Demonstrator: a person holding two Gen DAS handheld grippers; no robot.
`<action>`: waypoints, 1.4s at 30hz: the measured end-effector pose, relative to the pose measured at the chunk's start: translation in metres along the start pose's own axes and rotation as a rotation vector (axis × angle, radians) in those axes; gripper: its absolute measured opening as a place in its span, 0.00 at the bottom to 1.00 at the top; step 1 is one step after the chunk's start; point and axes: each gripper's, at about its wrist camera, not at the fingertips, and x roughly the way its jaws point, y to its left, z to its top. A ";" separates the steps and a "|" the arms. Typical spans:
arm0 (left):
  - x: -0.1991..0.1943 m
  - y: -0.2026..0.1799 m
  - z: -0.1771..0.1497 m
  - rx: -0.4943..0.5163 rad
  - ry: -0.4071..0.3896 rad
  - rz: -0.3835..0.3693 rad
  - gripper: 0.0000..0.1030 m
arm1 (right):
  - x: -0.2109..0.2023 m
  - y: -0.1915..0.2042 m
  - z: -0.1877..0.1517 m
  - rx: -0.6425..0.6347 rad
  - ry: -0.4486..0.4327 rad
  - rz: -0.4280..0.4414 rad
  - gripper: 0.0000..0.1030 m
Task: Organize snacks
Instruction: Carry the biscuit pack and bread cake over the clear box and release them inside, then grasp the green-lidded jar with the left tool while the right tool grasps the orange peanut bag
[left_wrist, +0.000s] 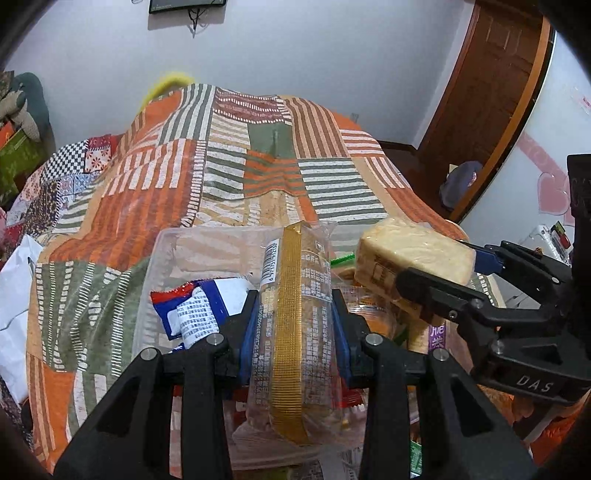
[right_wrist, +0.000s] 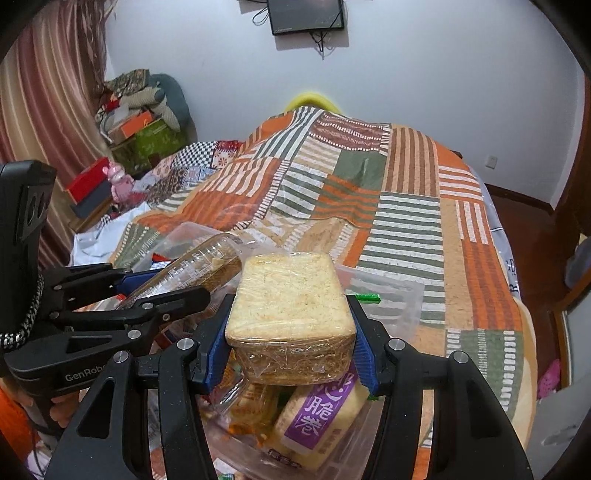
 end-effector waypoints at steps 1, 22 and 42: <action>0.000 0.000 0.000 0.000 0.001 0.000 0.35 | 0.001 0.000 0.001 -0.002 0.010 0.000 0.51; -0.070 -0.004 -0.017 0.022 -0.096 0.031 0.46 | -0.057 0.006 -0.009 0.005 -0.055 0.026 0.55; -0.116 -0.011 -0.093 0.086 -0.100 0.084 0.72 | -0.093 0.010 -0.071 0.003 -0.059 0.002 0.66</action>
